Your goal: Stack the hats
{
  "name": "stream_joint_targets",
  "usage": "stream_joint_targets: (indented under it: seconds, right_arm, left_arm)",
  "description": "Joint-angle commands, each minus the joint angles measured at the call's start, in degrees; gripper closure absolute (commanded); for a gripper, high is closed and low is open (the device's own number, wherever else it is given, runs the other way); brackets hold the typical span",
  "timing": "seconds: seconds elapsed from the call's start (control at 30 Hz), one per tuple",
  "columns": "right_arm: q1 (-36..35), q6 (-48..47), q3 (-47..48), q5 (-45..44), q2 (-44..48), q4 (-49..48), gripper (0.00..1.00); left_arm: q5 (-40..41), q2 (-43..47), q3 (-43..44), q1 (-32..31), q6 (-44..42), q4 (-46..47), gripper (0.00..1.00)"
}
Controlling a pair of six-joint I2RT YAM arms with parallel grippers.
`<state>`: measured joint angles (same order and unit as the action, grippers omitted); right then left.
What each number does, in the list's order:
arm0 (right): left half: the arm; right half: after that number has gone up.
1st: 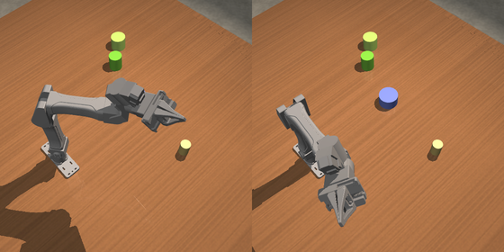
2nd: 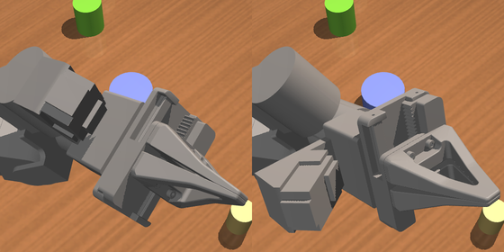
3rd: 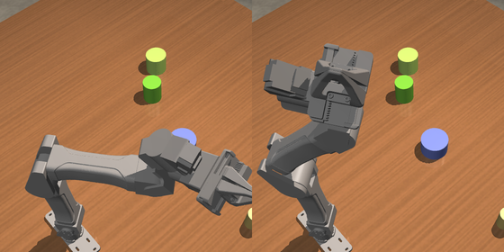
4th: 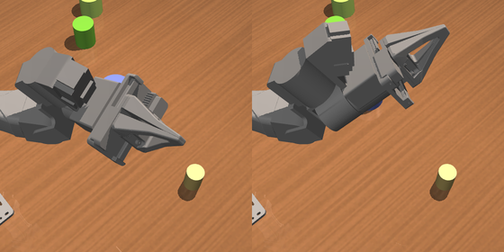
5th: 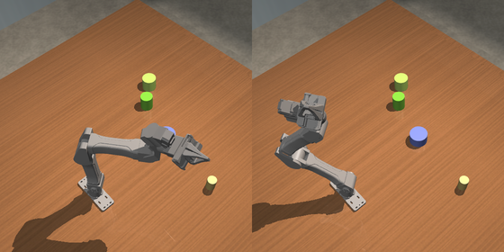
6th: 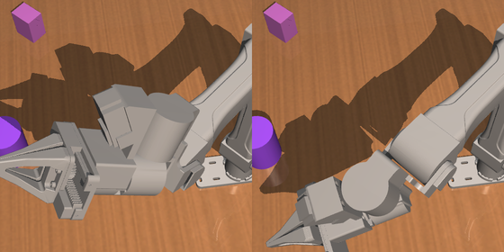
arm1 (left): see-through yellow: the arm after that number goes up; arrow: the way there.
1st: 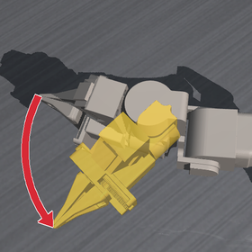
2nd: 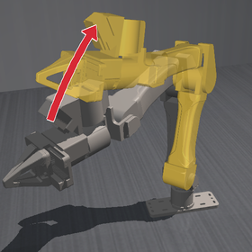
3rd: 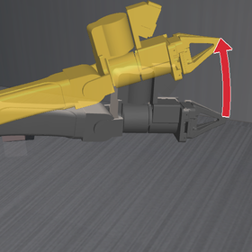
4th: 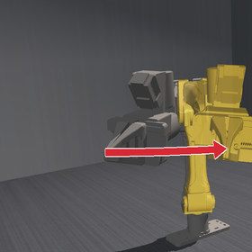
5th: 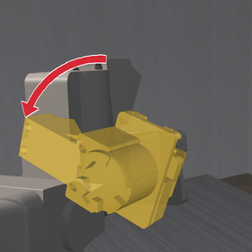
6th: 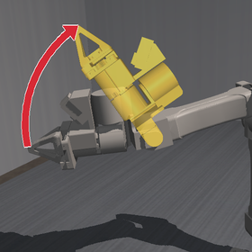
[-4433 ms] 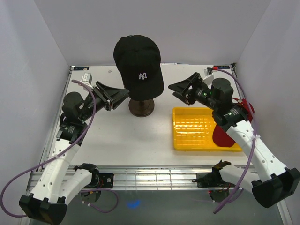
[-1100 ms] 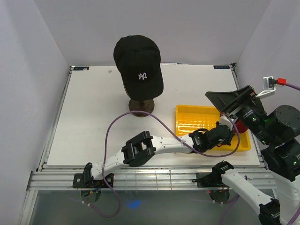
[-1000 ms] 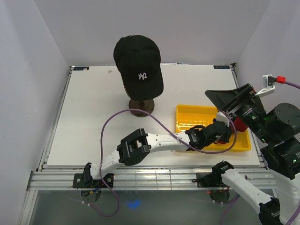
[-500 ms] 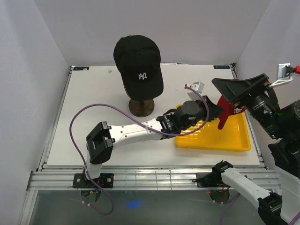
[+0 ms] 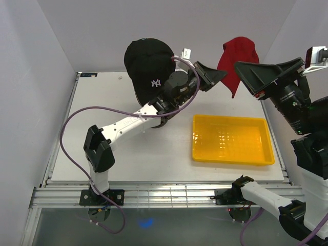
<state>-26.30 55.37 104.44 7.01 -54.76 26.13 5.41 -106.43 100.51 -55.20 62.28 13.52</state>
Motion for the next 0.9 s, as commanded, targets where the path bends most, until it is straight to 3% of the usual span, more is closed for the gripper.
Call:
stream_joint_targets:
  seconds: [0.0, 0.3, 0.67, 0.87]
  right_arm:
    - [0.20, 4.91, -4.24, 2.84, 0.44, -7.48, 0.24]
    - [0.20, 6.24, -3.19, 2.22, 0.18, -9.34, 0.24]
    - [0.20, 10.28, -8.55, 3.80, -2.10, -15.05, 0.23]
    - [0.38, 13.62, -14.00, 7.06, -4.73, -23.75, 0.22]
  left_arm:
    - [-5.05, 2.81, 7.58, 1.32, 1.44, 3.71, 1.00]
    - [-10.42, 3.77, 14.45, 6.94, 3.46, 3.97, 1.00]
    - [-9.89, 15.37, 3.83, 12.22, 7.93, 9.85, 1.00]
    - [-10.77, 20.29, 0.22, 14.85, 11.45, 12.14, 1.00]
